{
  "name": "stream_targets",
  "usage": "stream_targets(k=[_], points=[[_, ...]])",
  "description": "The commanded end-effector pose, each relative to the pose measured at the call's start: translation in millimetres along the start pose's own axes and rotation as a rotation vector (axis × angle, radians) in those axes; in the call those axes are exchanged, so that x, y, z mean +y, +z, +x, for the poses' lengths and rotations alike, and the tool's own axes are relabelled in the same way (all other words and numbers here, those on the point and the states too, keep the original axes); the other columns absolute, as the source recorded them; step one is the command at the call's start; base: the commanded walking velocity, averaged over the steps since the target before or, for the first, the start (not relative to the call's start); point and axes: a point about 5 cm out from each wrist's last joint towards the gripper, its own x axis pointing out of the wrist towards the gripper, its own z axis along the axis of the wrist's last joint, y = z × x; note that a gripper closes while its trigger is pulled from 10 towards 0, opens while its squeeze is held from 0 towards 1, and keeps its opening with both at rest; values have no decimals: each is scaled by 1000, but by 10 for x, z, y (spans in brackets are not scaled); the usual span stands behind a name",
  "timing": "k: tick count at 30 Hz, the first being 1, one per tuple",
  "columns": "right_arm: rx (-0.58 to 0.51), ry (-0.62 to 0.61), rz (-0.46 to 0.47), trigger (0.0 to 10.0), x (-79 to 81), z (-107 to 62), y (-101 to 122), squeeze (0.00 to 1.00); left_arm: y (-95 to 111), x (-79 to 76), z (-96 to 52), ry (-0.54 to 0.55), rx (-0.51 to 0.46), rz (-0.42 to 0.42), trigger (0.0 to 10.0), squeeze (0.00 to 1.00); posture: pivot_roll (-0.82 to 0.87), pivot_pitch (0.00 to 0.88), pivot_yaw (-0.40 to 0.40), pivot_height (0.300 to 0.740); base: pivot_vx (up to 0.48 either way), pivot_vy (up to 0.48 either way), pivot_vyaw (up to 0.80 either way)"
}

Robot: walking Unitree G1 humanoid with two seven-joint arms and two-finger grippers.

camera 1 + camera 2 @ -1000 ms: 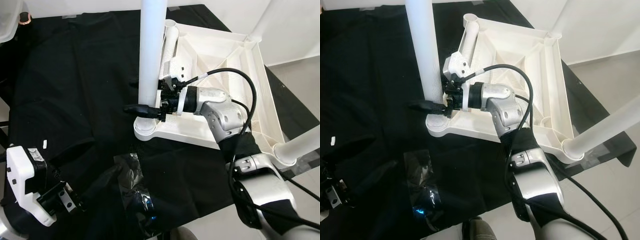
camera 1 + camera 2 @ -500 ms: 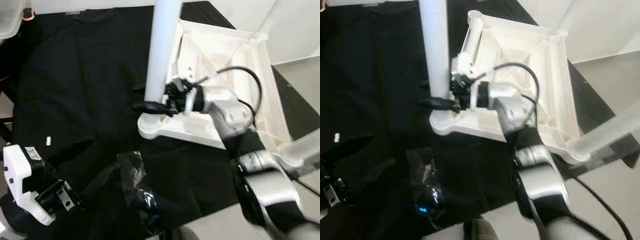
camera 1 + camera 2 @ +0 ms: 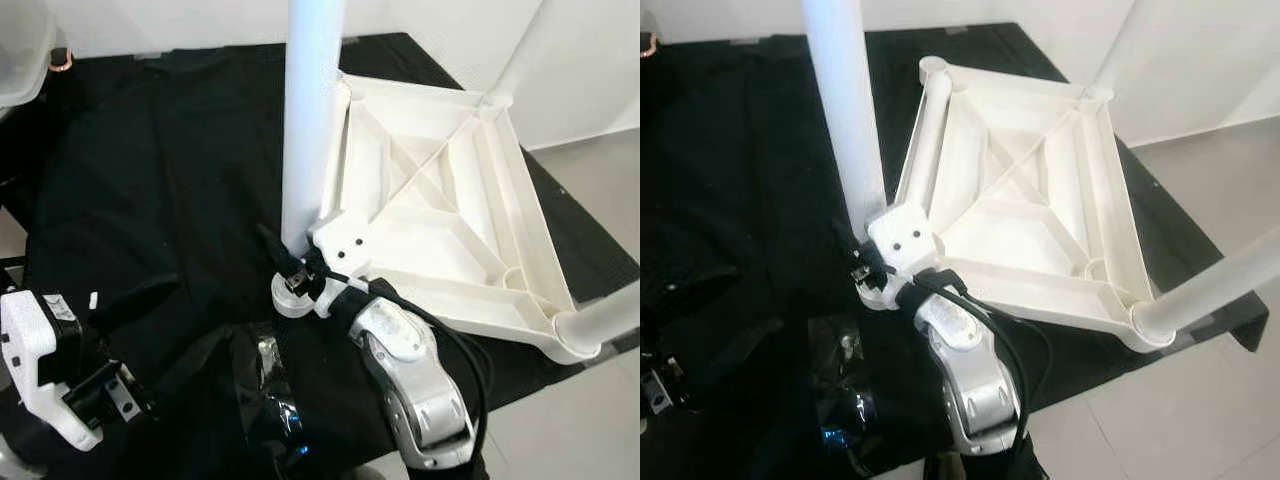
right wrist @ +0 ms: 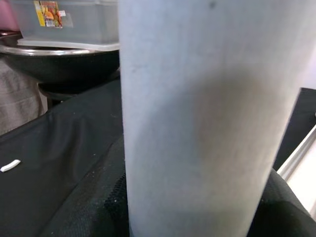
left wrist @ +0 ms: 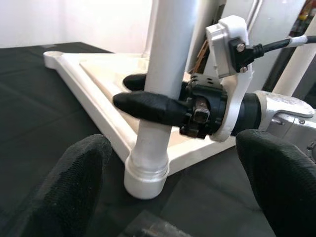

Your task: Building children table

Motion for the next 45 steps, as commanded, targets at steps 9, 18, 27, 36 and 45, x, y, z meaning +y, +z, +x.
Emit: stream_targets(k=[9,18,27,36,45], points=[[77,141,90,10000,-87,102,-32,1000,-24,-35,0,-16,15,-5,10000,0,193,289,-120,740,0,0,0],[45,579,-84,10000,-457,216,211,898,-32,-59,13,-15,10,-11,10000,0,193,300,-127,740,0,0,0],[-9,690,-96,10000,-885,439,479,0,-24,-78,7,-11,9,-14,10000,0,205,313,-131,740,0,0,0],[-32,843,-42,0,-1050,442,562,0,-11,-97,-11,-4,14,-12,10000,0,214,321,-136,740,0,0,0],[-1,908,0,0,-1079,284,386,0,-21,-105,3,-8,14,-15,10000,0,213,314,-131,740,0,0,0]])
